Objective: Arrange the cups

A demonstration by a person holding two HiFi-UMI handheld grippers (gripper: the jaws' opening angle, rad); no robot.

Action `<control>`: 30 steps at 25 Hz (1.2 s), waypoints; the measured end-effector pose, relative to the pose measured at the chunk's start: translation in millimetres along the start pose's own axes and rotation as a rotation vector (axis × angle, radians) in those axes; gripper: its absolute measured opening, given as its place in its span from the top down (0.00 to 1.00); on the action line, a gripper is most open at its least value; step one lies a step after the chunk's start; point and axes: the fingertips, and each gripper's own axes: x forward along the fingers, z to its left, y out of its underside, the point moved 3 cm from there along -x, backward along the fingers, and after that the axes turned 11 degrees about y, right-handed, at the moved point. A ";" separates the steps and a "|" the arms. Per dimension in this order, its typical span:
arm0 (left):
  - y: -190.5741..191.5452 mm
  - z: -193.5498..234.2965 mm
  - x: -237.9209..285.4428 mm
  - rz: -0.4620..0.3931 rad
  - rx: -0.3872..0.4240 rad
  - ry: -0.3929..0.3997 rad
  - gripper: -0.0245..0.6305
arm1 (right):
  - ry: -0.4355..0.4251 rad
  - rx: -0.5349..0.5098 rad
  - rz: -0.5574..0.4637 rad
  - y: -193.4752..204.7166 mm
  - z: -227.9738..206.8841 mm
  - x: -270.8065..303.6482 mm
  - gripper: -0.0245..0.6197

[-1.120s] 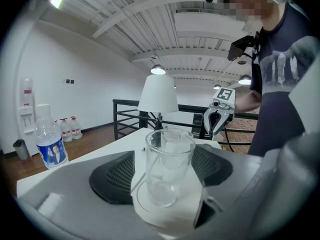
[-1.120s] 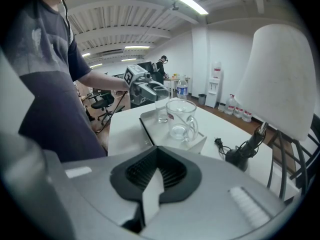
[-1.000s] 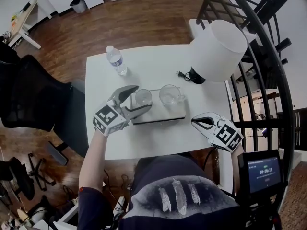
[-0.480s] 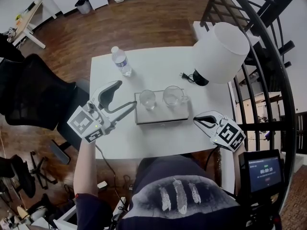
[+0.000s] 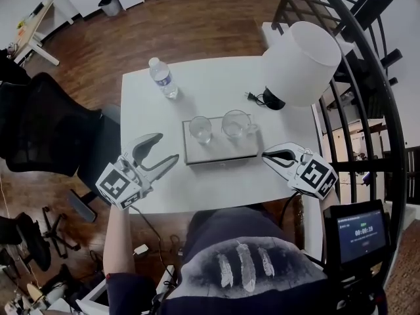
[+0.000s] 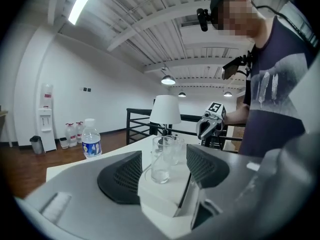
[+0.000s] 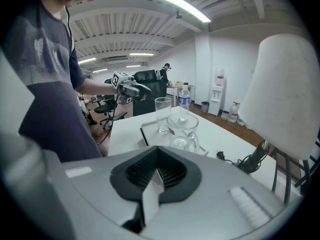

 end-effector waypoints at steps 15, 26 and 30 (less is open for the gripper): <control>20.0 -30.2 13.6 0.100 0.002 0.099 0.94 | 0.022 -0.006 -0.041 -4.3 -3.6 2.3 0.96; 18.6 -32.6 17.9 0.116 0.015 0.094 0.94 | 0.064 -0.011 -0.061 -4.8 -6.5 -5.3 0.96; 18.2 -37.0 20.0 0.125 0.006 0.097 0.94 | 0.072 -0.022 -0.063 -3.6 -6.4 -7.6 0.96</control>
